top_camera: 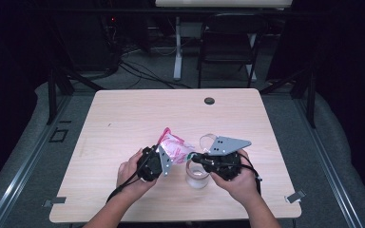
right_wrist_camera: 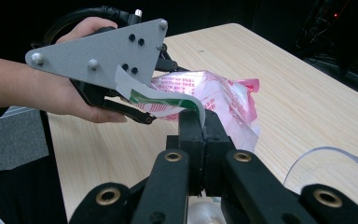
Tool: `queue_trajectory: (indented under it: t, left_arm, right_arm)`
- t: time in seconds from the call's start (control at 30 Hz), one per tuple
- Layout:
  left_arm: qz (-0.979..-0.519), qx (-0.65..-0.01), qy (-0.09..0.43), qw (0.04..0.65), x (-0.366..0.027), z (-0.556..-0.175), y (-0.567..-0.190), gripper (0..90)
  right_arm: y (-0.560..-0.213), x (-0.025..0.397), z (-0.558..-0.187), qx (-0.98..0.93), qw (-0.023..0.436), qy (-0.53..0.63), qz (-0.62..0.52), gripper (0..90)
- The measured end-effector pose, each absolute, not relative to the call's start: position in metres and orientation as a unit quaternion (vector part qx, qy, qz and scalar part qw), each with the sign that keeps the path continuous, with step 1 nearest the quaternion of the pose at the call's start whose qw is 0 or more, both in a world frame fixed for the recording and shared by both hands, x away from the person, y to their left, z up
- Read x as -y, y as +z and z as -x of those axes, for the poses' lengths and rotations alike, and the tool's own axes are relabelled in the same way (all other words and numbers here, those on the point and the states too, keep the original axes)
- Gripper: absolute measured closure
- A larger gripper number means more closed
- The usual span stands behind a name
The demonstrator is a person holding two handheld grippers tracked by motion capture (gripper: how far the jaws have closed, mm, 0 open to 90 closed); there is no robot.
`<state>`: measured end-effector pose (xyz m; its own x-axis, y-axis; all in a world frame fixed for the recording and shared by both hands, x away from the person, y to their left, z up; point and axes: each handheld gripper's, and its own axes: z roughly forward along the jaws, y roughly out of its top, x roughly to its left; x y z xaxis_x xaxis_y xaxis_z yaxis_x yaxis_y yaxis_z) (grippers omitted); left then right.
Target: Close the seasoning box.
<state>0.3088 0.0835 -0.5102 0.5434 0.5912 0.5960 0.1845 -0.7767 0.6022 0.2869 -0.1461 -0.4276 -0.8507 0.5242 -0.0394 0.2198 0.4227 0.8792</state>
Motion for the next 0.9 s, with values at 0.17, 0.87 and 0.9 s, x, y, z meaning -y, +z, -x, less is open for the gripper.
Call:
queue_trajectory:
  t: [0.17, 0.87, 0.9]
  left_arm:
    - [-0.839, -0.228, 0.429, 0.245, -0.0834, -0.3071, -0.509, 59.8]
    - [-0.831, -0.201, 0.464, 0.232, -0.0869, -0.3012, -0.5088, 59.9]
    - [-0.832, -0.198, 0.466, 0.227, -0.087, -0.3009, -0.5085, 59.9]
  right_arm:
    - [-0.4262, 0.1468, -0.286, -0.827, 0.155, 0.492, -0.222, 89.8]
    - [-0.4268, 0.1446, -0.2839, -0.832, 0.155, 0.488, -0.215, 89.6]
    - [-0.4268, 0.1445, -0.2838, -0.832, 0.154, 0.488, -0.214, 89.6]
